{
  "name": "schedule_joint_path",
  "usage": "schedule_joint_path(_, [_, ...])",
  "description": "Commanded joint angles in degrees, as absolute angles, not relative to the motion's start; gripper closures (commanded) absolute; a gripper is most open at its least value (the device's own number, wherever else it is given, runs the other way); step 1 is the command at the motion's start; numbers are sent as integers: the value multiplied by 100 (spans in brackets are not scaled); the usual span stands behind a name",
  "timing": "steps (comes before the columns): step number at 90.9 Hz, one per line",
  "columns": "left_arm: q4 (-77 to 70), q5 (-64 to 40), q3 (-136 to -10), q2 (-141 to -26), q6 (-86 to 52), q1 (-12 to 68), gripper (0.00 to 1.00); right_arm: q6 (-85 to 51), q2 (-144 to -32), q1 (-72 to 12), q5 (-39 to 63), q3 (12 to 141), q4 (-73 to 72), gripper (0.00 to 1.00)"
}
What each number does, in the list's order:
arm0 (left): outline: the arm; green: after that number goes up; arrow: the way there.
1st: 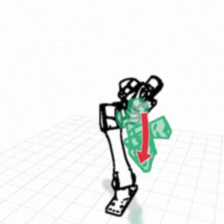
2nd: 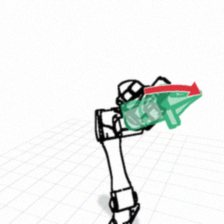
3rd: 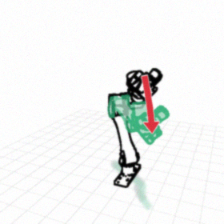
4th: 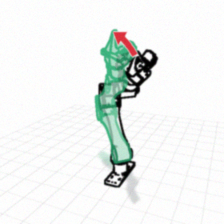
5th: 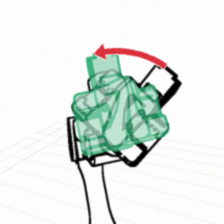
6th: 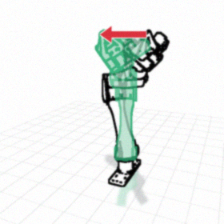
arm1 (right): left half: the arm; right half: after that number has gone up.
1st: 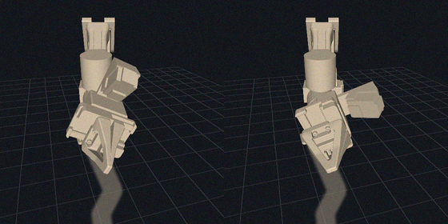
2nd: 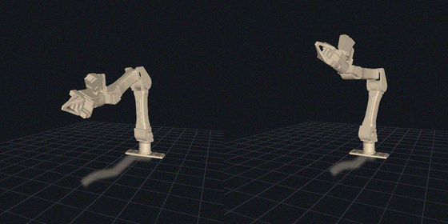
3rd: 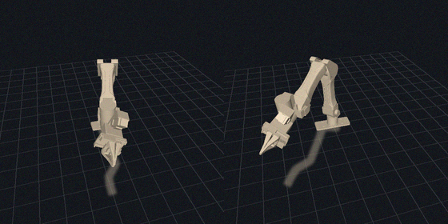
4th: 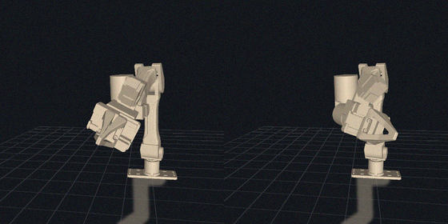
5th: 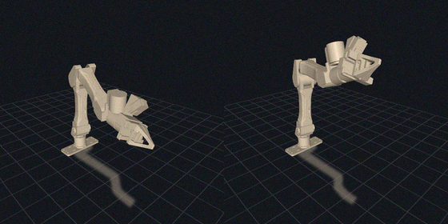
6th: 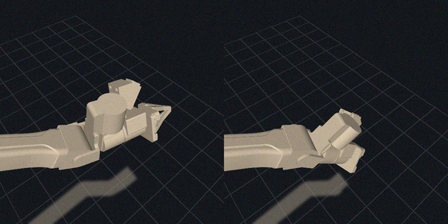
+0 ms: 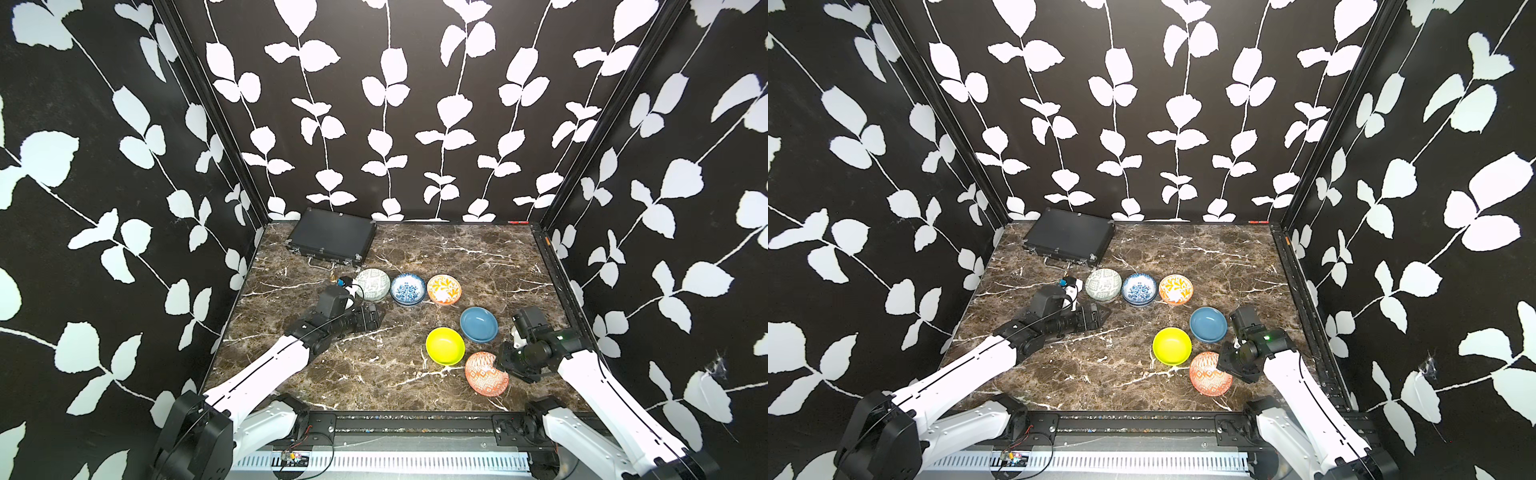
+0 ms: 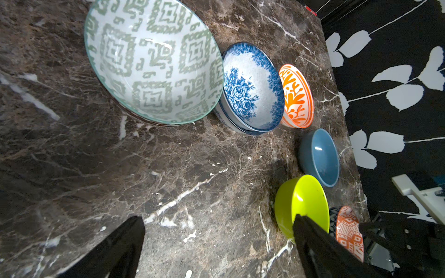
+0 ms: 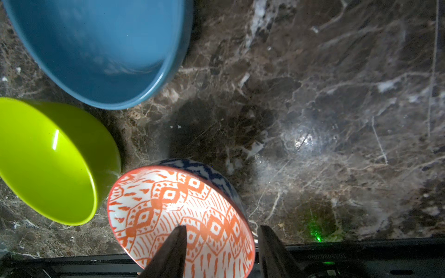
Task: Stack the bowls
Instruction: Pick up the bowl from the center of the board.
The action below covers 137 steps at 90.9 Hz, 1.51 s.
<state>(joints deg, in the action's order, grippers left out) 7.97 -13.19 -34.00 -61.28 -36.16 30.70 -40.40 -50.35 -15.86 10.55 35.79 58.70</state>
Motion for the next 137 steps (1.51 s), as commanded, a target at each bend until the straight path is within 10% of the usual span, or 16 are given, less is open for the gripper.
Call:
schedule_joint_path(1, [922,-1431,-3545,-6099,-3507,3041,1,-4148,-5067,-1626,1002,3434,5730,52])
schedule_joint_path(45, [967,-1471,-3573,-6148,-3463,3041,1,-4482,-5018,-1768,1087,2854,5162,64])
schedule_joint_path(81, [967,-1459,-3577,-6161,-3463,3041,1,-4515,-5041,-1837,732,2881,5397,100])
schedule_joint_path(137, [918,-1356,-3451,-5856,-3480,3044,1,-4440,-4387,-1837,602,4447,6785,100])
